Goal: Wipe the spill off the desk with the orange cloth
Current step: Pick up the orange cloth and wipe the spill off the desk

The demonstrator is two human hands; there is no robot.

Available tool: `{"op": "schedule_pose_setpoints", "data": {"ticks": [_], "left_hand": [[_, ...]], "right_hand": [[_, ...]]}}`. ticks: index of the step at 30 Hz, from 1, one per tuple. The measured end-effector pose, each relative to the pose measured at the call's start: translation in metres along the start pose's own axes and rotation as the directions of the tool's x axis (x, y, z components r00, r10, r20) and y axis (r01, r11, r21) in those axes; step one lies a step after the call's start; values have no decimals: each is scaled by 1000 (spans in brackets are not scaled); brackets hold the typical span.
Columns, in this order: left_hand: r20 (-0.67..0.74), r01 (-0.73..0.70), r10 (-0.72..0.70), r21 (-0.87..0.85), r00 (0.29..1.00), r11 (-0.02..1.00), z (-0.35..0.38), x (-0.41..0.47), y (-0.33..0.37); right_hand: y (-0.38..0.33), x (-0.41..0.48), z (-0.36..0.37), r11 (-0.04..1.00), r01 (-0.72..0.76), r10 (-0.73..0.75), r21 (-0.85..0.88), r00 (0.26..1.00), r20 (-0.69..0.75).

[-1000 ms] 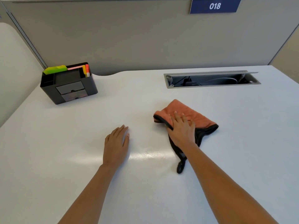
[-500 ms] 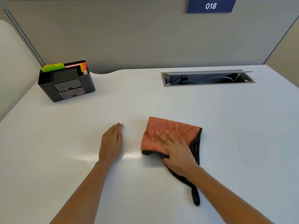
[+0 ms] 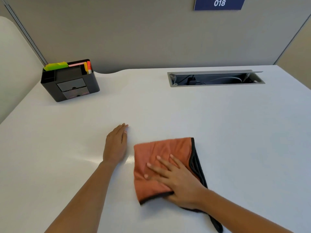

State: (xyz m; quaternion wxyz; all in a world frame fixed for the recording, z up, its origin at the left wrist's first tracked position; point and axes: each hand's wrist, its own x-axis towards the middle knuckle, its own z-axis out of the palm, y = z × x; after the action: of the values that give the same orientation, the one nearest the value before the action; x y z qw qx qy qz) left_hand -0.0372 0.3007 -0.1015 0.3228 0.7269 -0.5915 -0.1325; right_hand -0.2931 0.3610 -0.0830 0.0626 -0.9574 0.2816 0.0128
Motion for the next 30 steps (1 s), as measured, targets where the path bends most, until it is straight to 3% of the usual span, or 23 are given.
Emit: {"op": "schedule_pose_setpoints", "data": {"ticks": [4,8,11,16,20,23,26,30], "left_hand": [[-6,-18,18,1,1000,1000,0,-1,1],[-12,6,-6,-46,1000,999,-1,1,3],[-11,44,-46,-131,999,990,-6,3,6],[36,178,-177,-340,984,923,-19,5,14],[52,194,-190,-419,980,887,-28,7,11],[22,176,-184,-425,983,888,-38,13,12],[-50,102,-134,-416,990,904,-54,26,19],[-89,8,-39,-330,995,944,-70,43,29]], "right_hand": [[-14,-32,5,998,-43,41,-39,997,-60],[-28,-21,8,987,132,-134,-92,991,-13],[-19,0,4,989,144,-145,-40,989,-27],[27,55,-12,991,-125,127,46,991,-34],[60,108,-20,894,-431,442,123,893,-83],[51,151,-22,845,-514,529,150,844,-88],[19,183,-22,913,-391,399,117,915,-54],[-43,190,-19,994,-31,34,103,999,-28]]}}
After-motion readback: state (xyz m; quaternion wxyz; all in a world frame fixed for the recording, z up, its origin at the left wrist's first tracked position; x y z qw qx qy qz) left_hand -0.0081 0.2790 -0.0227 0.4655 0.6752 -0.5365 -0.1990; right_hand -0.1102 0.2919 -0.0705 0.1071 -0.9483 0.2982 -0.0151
